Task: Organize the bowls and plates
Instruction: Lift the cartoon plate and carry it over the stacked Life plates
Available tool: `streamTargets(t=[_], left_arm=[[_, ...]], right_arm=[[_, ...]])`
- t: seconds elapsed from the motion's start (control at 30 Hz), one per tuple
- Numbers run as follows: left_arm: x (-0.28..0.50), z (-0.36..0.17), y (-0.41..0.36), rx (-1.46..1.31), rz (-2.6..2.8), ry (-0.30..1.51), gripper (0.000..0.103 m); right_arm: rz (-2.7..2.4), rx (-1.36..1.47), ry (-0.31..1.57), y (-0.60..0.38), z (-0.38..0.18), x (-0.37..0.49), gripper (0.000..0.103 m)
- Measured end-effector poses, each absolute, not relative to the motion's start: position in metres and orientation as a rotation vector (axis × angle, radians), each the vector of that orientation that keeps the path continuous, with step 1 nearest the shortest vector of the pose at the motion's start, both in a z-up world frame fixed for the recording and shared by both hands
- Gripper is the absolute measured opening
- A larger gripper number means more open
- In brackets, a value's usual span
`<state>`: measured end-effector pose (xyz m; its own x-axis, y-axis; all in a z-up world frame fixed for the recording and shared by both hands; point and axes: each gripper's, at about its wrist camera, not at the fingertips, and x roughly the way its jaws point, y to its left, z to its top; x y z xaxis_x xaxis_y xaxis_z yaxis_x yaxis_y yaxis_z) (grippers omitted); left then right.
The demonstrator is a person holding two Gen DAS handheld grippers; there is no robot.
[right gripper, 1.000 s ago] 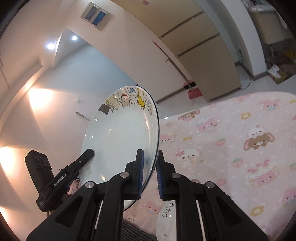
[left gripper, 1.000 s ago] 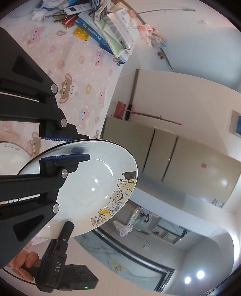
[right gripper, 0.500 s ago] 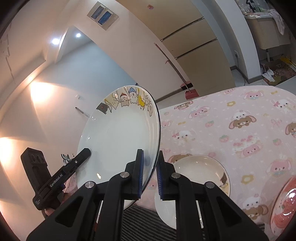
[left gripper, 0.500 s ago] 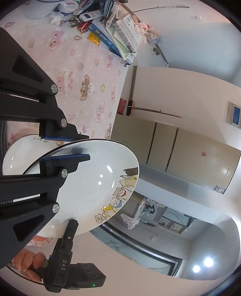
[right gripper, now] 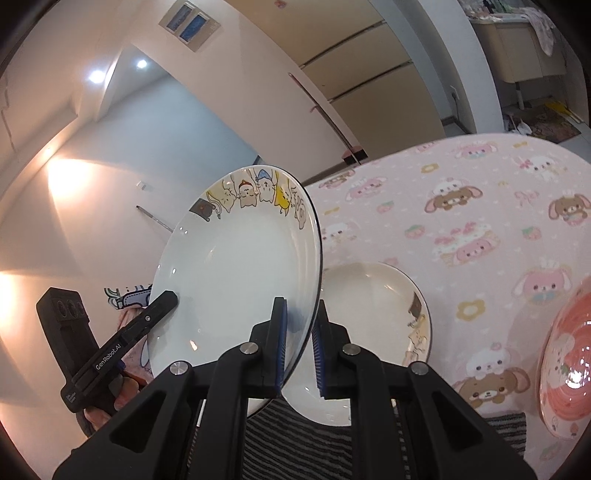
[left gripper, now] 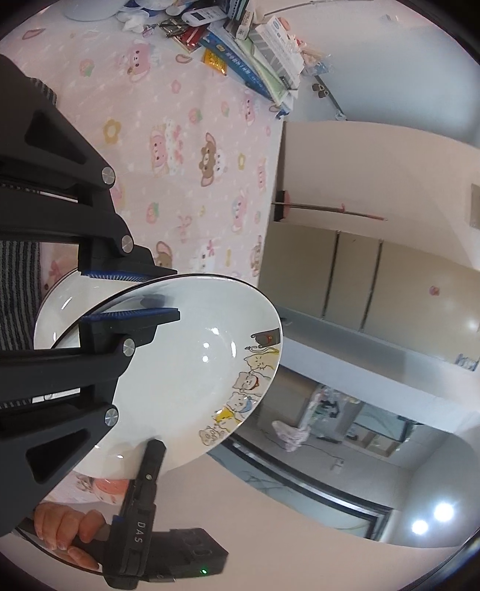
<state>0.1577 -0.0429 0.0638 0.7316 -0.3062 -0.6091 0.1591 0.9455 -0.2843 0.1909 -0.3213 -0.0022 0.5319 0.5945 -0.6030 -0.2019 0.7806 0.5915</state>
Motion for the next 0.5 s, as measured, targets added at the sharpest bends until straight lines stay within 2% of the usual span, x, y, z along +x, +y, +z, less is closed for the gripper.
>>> streamTargets(t=[0.33,0.5], left_arm=[[0.178,0.012,-0.058,-0.196,-0.283,0.816,0.015],[0.186,-0.02,-0.063,-0.197,-0.291,0.899,0.018]], right_arm=[[0.43,0.482,0.96,-0.333,-0.041,0.193,0.013],[0.38,0.456,1.011,-0.333,-0.059,0.197,0.014]])
